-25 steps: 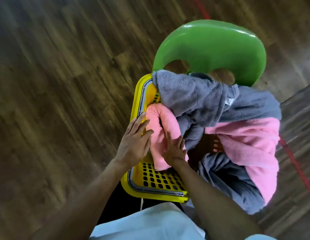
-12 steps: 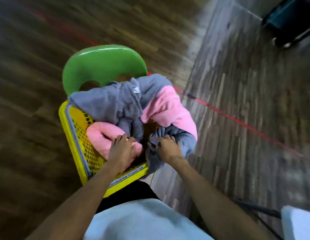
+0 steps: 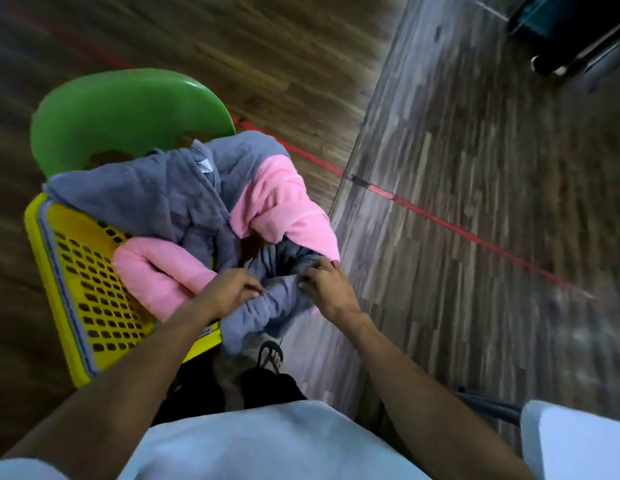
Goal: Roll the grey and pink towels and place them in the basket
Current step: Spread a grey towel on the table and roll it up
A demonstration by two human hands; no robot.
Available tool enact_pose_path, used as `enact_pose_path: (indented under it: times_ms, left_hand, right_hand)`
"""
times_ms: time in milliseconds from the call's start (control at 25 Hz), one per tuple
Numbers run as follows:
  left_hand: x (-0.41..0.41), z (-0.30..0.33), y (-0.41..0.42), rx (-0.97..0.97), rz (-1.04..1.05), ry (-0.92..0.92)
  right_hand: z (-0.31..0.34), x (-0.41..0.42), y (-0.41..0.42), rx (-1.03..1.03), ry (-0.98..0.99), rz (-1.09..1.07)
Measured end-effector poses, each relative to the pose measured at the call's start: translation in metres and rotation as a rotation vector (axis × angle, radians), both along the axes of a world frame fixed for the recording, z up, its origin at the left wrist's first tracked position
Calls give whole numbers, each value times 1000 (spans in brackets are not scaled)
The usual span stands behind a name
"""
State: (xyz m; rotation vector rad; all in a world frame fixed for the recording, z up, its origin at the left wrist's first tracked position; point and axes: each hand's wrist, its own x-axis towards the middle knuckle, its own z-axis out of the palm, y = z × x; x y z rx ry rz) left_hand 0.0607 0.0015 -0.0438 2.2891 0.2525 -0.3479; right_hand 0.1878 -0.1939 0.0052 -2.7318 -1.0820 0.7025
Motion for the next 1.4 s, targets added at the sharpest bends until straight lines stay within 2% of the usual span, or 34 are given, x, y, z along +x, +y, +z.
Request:
enact_pose_path:
  times_ms: [120,240,440,680,1000,1120,1200,1400]
  left_hand:
    - [-6,-2,6,13,44,15]
    - [-15,5,-6,-46,179,-59]
    - [-17,42,-28,-93,255,-254]
    - [-17,115,-49,27,132,-528]
    - [-27,252,-103,-19,-69,-825]
    - [-20,304,-142,-49,-137,-904]
    - [-16,333,-164,-96,-156,-950]
    - [-5,382,-217,-142,-284,-946]
  right_hand:
    - [-7,9,-4,95,-7,58]
    - [-13,4,-9,263,14,29]
    - [1,-15,-21,615,244,-132]
    - [46,-54,-27,863,274,-262]
    - [183,-95,-93,1143,52,-311]
    - [236,-109,-132,1163,24,-265]
    - [256,-118,-153,1157,73,-264]
    - [284,-121,-205,1338,114,-440]
